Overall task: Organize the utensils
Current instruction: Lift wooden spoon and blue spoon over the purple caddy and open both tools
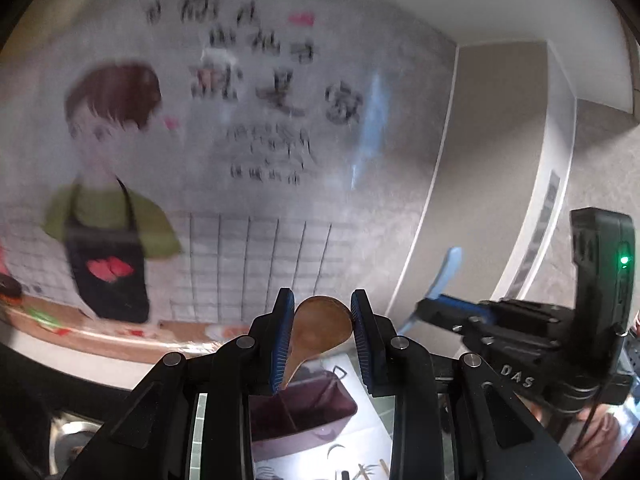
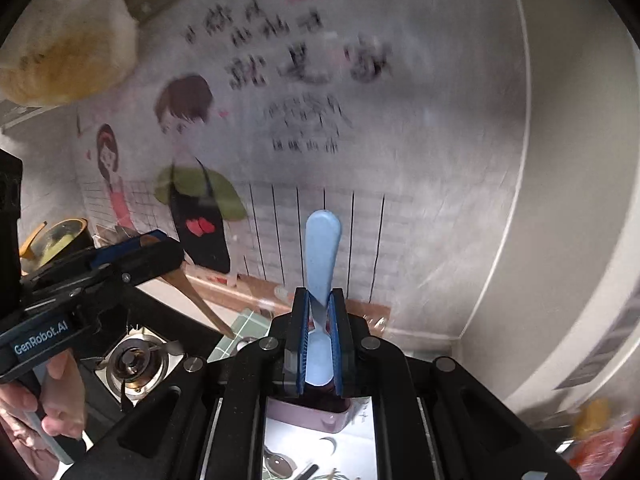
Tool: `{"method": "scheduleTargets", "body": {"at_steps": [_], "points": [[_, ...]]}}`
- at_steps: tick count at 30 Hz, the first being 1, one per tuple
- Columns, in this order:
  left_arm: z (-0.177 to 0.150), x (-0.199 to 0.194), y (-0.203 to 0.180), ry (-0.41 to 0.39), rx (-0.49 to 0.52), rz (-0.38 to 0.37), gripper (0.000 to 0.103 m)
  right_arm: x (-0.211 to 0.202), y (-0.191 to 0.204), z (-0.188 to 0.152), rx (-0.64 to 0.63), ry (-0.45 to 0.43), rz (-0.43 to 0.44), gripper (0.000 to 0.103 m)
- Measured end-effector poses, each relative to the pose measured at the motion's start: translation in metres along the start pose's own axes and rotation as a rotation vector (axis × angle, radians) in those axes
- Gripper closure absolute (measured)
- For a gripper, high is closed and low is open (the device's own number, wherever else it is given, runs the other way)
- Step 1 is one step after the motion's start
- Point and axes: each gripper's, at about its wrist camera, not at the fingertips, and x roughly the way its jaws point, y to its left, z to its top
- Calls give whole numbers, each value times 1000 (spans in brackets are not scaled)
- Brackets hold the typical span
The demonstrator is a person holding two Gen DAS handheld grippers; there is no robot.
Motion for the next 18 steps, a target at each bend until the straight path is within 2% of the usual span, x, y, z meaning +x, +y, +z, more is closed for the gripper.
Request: {"method": "scheduleTargets", "body": {"at_steps": [9,18], "points": [[-54,78,43,154,-95,3,73,98,-10,-47,59,186,12,94],[-116,123,69,310,-171,15,73,168,-4,-100,69,381,44,94]]}}
